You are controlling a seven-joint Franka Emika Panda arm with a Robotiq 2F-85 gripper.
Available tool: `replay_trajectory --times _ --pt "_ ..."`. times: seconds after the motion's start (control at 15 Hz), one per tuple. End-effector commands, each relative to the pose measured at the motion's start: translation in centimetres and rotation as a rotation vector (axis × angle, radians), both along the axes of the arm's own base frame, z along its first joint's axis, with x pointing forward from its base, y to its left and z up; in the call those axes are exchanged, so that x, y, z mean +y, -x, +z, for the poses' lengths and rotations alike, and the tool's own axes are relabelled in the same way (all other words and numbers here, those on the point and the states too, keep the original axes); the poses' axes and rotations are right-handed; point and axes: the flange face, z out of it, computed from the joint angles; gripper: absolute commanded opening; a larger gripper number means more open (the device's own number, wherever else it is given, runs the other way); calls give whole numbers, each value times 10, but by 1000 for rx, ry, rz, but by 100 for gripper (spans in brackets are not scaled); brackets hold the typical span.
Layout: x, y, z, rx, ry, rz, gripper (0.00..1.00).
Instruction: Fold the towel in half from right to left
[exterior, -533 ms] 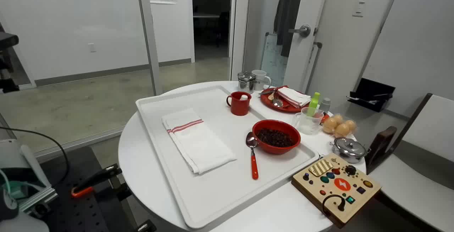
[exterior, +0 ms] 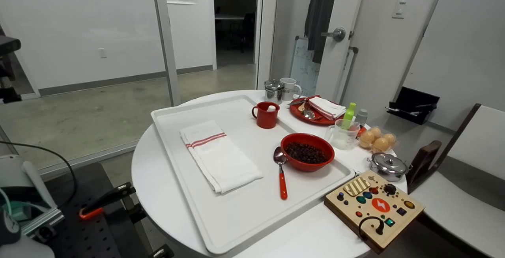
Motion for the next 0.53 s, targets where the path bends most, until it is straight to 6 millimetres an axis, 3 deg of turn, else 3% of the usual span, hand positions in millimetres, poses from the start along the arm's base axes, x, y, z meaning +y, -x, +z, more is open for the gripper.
replay_trajectory --times 0.0,0.27,0.47 --pt "0 0 0 1 0 0 100" --pt "-4 -4 -5 -13 -8 0 100" --pt "-18 -14 -21 -30 -5 -40 100"
